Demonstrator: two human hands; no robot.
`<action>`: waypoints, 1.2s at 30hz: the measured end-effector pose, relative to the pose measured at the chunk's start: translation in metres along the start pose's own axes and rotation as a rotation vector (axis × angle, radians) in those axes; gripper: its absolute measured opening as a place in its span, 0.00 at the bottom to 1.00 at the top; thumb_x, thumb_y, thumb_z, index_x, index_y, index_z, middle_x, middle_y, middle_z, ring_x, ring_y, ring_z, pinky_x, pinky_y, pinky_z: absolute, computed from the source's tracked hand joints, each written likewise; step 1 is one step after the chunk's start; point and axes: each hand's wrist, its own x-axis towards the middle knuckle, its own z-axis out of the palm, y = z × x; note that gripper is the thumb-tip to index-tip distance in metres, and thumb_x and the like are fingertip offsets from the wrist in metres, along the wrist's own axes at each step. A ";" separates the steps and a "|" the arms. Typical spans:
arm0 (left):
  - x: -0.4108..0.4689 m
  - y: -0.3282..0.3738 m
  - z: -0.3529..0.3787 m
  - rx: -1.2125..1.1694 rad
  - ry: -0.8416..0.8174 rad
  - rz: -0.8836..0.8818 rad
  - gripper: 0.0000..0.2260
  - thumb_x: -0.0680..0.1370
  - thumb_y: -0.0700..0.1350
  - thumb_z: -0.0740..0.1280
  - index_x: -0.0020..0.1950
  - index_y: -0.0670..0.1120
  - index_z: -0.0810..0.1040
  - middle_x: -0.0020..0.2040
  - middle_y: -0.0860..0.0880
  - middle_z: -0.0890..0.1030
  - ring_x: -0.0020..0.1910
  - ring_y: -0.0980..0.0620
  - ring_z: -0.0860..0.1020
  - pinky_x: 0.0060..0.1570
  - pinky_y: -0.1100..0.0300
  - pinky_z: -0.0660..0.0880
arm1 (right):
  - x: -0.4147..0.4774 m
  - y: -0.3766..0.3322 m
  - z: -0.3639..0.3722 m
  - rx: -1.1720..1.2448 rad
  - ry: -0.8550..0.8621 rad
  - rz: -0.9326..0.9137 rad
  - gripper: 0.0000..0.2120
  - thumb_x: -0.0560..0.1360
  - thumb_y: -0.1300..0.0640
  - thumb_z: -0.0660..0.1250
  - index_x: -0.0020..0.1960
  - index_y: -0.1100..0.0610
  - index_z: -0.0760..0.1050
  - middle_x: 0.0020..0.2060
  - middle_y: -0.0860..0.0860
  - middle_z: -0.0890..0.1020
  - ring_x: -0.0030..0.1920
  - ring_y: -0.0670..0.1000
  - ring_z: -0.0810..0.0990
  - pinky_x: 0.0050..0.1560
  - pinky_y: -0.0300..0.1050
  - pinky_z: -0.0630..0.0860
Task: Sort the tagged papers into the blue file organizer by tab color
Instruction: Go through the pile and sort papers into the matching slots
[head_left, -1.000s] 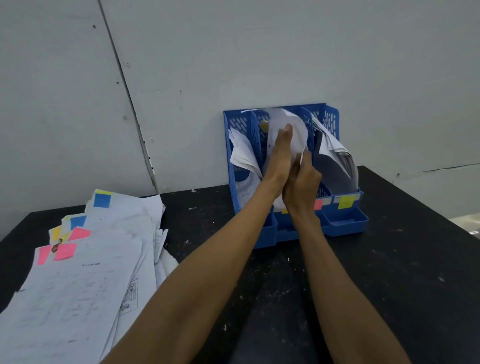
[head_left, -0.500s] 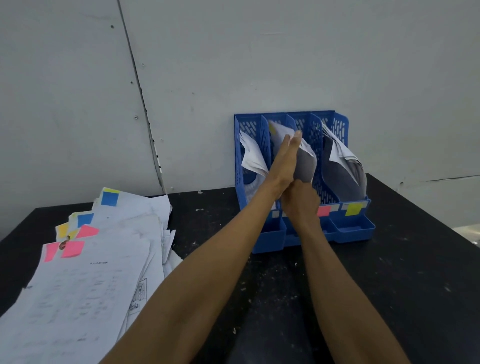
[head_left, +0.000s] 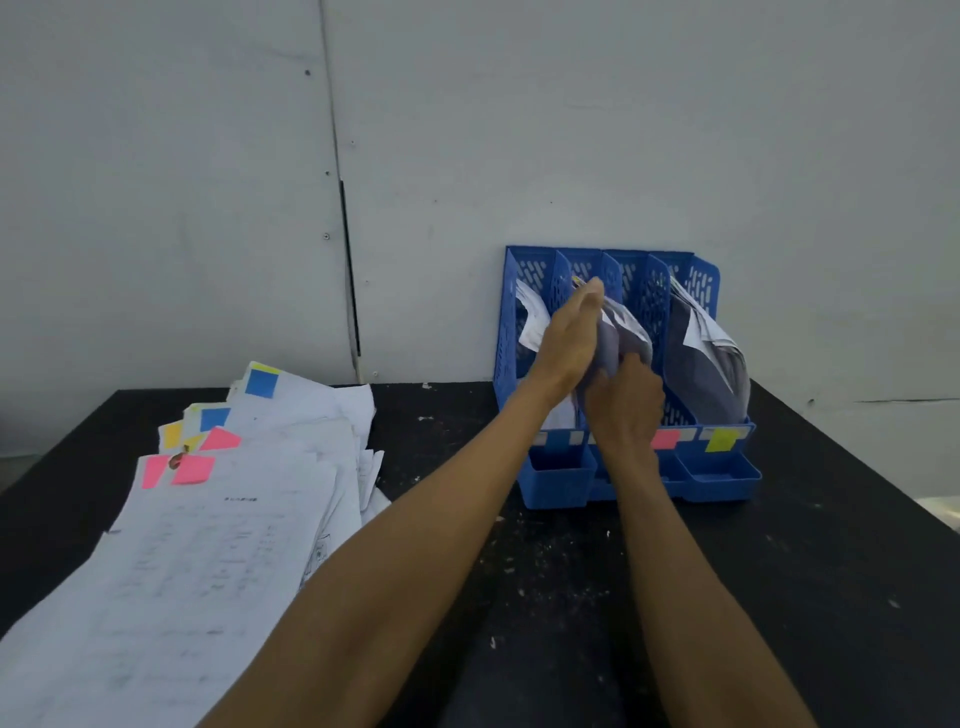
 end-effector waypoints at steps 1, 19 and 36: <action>-0.006 0.005 -0.009 -0.052 0.035 0.036 0.21 0.83 0.55 0.54 0.74 0.47 0.68 0.71 0.47 0.71 0.68 0.51 0.71 0.68 0.53 0.69 | -0.006 -0.011 0.000 0.030 0.060 -0.063 0.10 0.76 0.61 0.63 0.56 0.63 0.75 0.53 0.59 0.79 0.52 0.60 0.79 0.49 0.53 0.77; -0.239 -0.057 -0.336 1.164 0.846 -0.461 0.16 0.78 0.39 0.60 0.65 0.44 0.75 0.60 0.43 0.77 0.60 0.42 0.74 0.58 0.50 0.71 | -0.261 -0.159 0.119 0.122 -0.623 -0.268 0.14 0.78 0.51 0.63 0.63 0.53 0.74 0.58 0.51 0.79 0.60 0.52 0.75 0.56 0.44 0.71; -0.250 -0.073 -0.360 0.951 1.046 -0.478 0.14 0.77 0.53 0.67 0.59 0.47 0.75 0.59 0.47 0.79 0.59 0.47 0.75 0.62 0.48 0.68 | -0.303 -0.151 0.147 -0.196 -0.552 -0.455 0.21 0.81 0.45 0.51 0.68 0.54 0.68 0.71 0.55 0.66 0.71 0.56 0.62 0.70 0.52 0.58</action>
